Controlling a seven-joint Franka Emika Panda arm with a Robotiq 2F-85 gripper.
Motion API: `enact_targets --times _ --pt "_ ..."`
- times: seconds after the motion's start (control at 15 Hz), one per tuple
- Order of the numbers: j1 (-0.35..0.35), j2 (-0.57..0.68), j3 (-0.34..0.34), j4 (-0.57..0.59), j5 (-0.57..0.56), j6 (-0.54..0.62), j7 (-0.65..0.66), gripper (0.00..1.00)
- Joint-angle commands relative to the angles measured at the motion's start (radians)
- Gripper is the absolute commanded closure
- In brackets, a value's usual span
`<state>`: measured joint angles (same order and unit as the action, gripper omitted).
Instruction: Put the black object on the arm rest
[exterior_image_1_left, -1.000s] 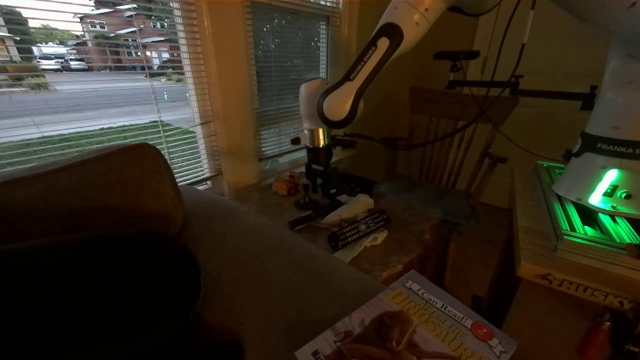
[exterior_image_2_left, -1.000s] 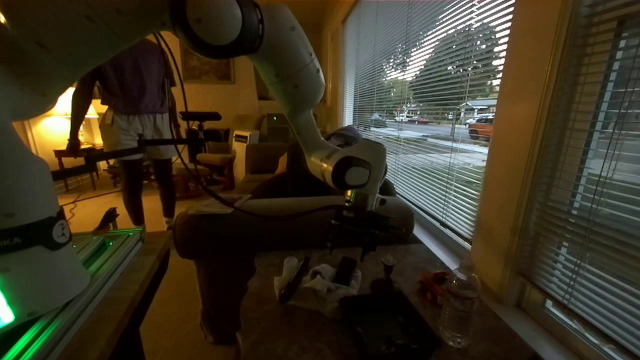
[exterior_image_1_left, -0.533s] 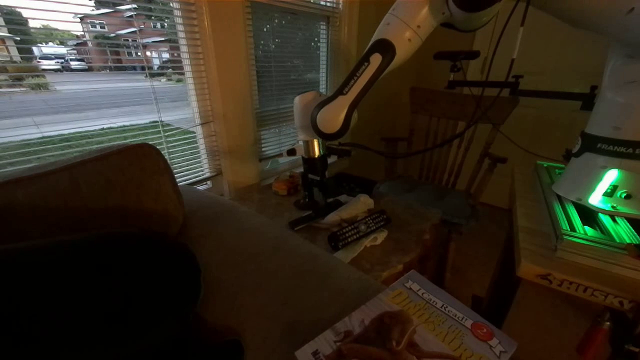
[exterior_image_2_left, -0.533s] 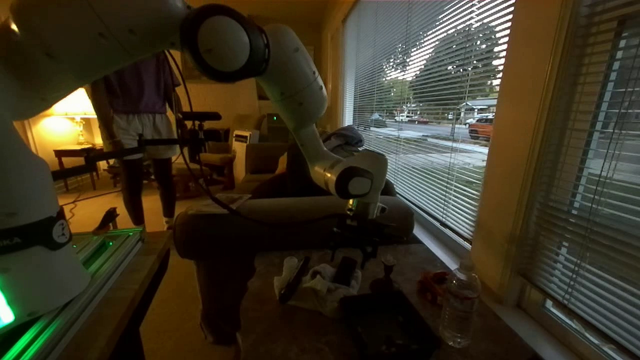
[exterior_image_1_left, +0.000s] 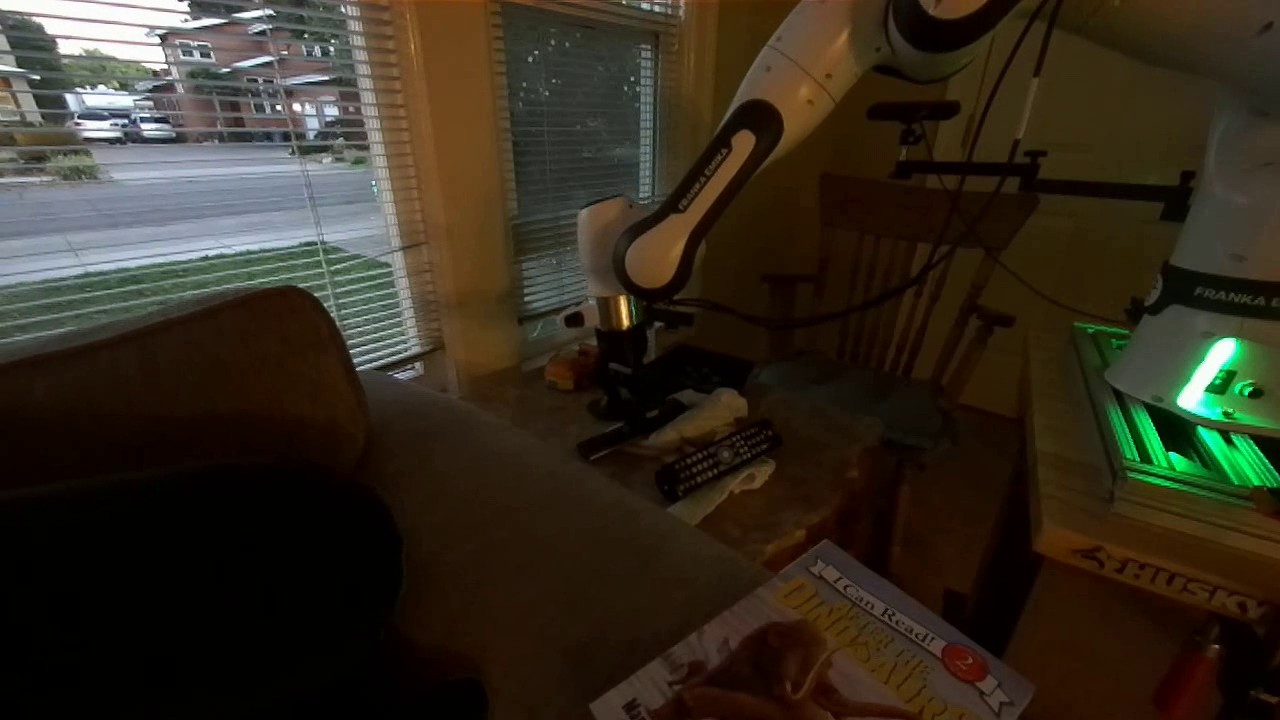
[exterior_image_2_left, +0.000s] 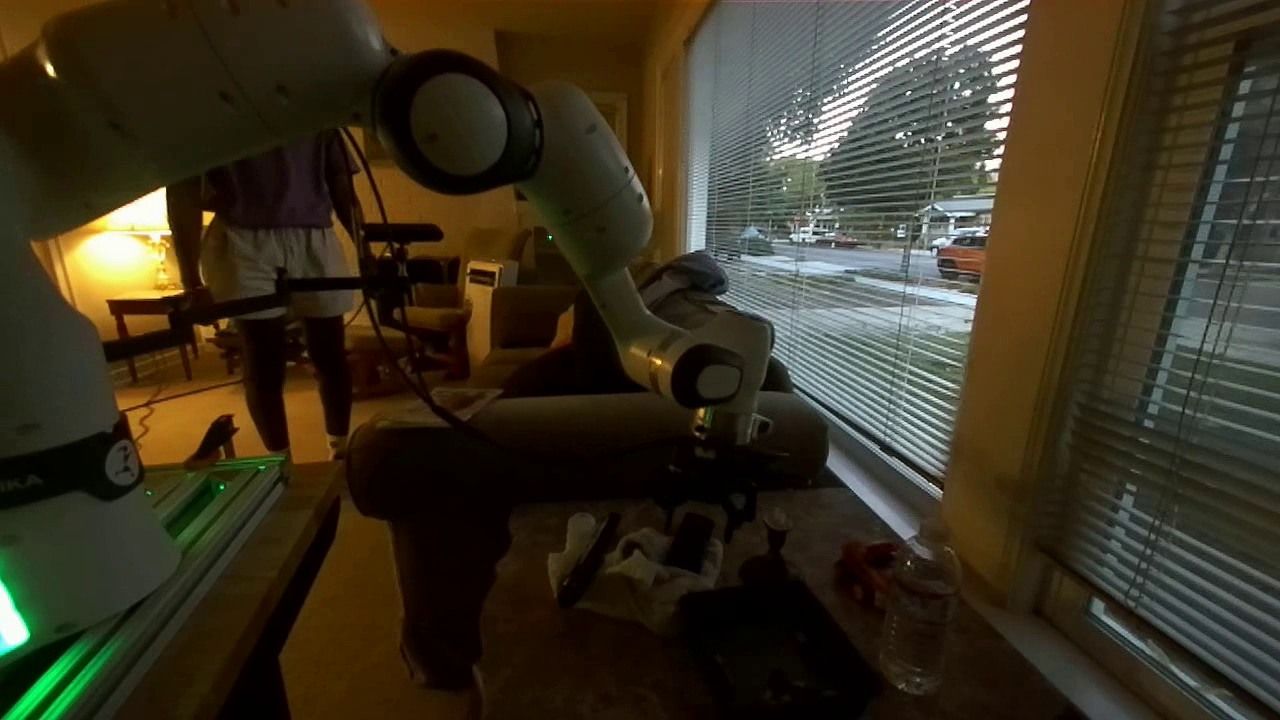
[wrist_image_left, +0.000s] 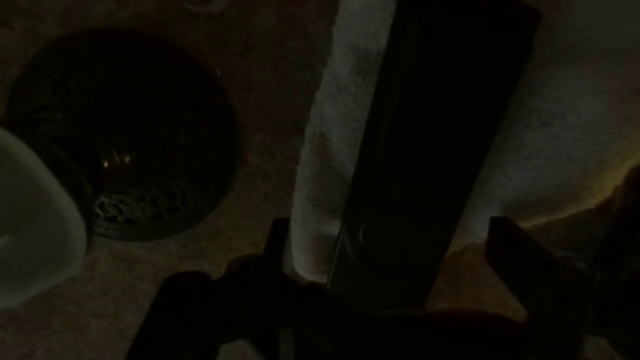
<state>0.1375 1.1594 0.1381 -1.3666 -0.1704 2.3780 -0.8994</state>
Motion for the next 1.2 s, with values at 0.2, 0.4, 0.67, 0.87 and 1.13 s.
enact_targets --times 0.2,0.4,0.67,0.87,1.13 --pt "0.031 0.059 -0.021 0.093 -0.034 -0.064 0.047 0.04" --pt "0.034 0.066 -0.018 0.108 -0.031 -0.081 0.05 0.32" --pt "0.039 0.059 -0.014 0.115 -0.029 -0.108 0.051 0.62" --pt "0.041 0.029 -0.006 0.093 -0.026 -0.112 0.05 0.66" --pt "0.026 -0.058 0.032 0.026 -0.012 -0.088 0.03 0.66"
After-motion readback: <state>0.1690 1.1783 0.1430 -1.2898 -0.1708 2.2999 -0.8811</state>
